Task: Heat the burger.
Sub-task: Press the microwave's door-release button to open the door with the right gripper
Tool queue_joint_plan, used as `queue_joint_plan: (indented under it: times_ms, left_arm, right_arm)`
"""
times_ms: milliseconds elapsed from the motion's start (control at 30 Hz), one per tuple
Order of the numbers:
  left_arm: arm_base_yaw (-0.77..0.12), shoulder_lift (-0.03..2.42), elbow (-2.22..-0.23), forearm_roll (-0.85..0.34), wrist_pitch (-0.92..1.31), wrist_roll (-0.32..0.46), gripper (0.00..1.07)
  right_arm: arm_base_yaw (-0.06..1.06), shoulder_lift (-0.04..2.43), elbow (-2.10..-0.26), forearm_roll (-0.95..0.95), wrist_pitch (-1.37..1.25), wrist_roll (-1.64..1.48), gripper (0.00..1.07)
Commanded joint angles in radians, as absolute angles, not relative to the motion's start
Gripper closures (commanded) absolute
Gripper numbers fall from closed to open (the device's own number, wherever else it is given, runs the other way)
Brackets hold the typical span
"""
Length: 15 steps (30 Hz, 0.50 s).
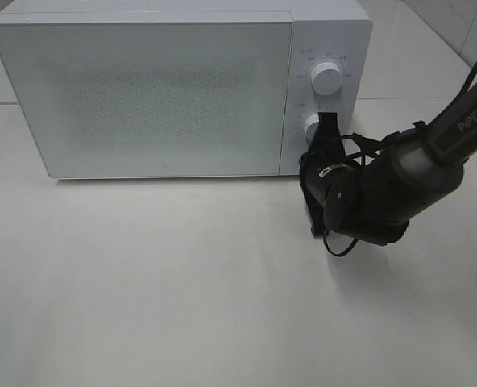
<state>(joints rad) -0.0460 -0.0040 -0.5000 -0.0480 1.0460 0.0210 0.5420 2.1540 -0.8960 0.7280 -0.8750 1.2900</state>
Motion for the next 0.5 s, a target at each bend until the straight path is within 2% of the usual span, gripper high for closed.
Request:
queue_joint_plan:
  times_ms: [33, 500]
  left_arm:
    - [-0.044, -0.024, -0.497, -0.054, 1.037, 0.020, 0.09]
    - [-0.044, -0.024, -0.497, -0.054, 1.037, 0.020, 0.09]
  right_arm:
    - [0.537, 2.153, -0.926, 0.716, -1.019, 1.288, 1.07]
    - [0.537, 2.153, -0.963, 0.729, -1.136, 1.258, 1.07]
